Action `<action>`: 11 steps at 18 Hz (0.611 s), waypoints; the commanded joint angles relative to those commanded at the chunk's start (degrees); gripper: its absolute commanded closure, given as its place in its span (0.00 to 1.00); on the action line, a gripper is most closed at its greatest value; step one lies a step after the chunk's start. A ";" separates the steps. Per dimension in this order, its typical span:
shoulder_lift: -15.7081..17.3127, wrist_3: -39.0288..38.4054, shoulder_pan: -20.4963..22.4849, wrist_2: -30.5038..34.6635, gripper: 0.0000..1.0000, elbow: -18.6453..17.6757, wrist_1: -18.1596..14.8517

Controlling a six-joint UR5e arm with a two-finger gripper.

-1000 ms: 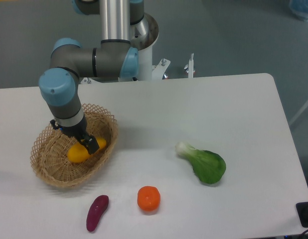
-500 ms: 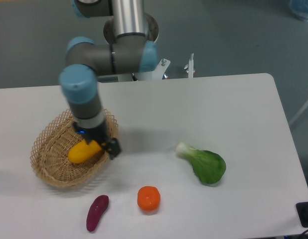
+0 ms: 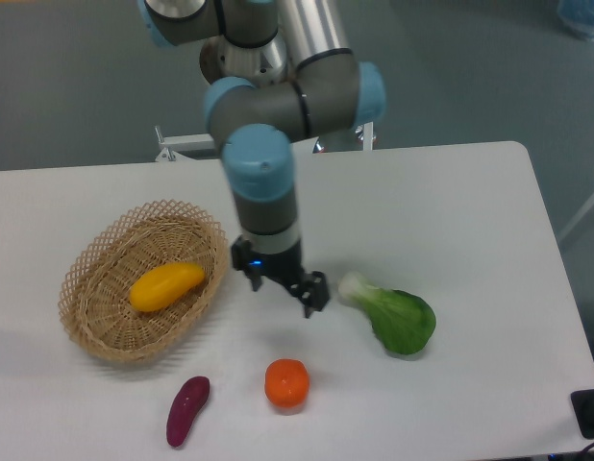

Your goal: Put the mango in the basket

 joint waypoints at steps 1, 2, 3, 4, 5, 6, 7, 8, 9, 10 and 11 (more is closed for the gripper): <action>-0.17 2.28 0.97 0.00 0.00 0.00 -0.09; -0.44 4.39 2.20 0.00 0.00 0.09 -0.18; -0.79 6.16 3.60 0.00 0.00 0.26 -0.18; -0.97 7.83 4.66 0.00 0.00 0.53 -0.26; -1.14 9.06 5.54 0.00 0.00 0.62 -0.44; -1.32 10.21 6.51 0.00 0.00 0.88 -0.61; -1.67 11.17 7.12 0.09 0.00 1.05 -0.79; -1.76 12.14 7.65 0.09 0.00 0.97 -0.79; -1.76 13.11 8.35 0.00 0.00 0.97 -0.79; -1.76 14.16 8.88 0.00 0.00 0.97 -0.88; -2.02 14.87 9.06 0.00 0.00 0.97 -0.79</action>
